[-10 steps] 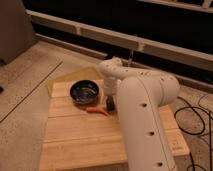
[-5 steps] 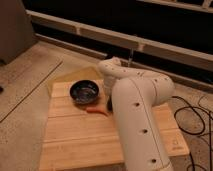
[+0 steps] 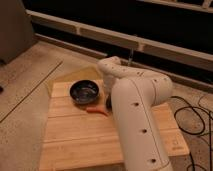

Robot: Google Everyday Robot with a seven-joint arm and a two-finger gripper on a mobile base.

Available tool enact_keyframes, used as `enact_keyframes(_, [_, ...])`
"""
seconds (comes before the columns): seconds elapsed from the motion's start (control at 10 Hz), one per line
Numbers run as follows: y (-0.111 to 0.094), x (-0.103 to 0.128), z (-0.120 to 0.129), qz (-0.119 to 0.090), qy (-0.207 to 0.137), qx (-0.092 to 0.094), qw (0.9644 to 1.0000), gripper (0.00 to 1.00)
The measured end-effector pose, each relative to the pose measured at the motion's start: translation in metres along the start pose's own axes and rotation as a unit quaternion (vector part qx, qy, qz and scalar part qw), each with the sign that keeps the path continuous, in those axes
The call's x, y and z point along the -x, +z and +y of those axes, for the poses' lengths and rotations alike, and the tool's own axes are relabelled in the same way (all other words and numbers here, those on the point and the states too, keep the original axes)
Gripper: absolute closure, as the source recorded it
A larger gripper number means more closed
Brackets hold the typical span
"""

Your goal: Place the eraser in the ceramic cup

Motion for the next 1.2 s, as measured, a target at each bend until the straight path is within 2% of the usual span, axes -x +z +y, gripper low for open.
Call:
enact_keyframes(0.1, [-0.038, 0.014, 0.012, -0.045, -0.011, -0.004, 0.9989, 1.00])
enact_keyframes(0.3, [-0.078, 0.021, 0.026, -0.090, -0.026, -0.013, 0.9955, 1.00])
enact_keyframes(0.5, [-0.115, 0.013, 0.031, -0.132, -0.034, -0.036, 0.9901, 1.00])
enact_keyframes(0.9, [-0.161, -0.024, 0.007, -0.174, -0.001, -0.083, 0.9813, 1.00])
enact_keyframes(1.2, [-0.183, -0.052, -0.018, -0.184, 0.040, -0.110, 0.9760, 1.00])
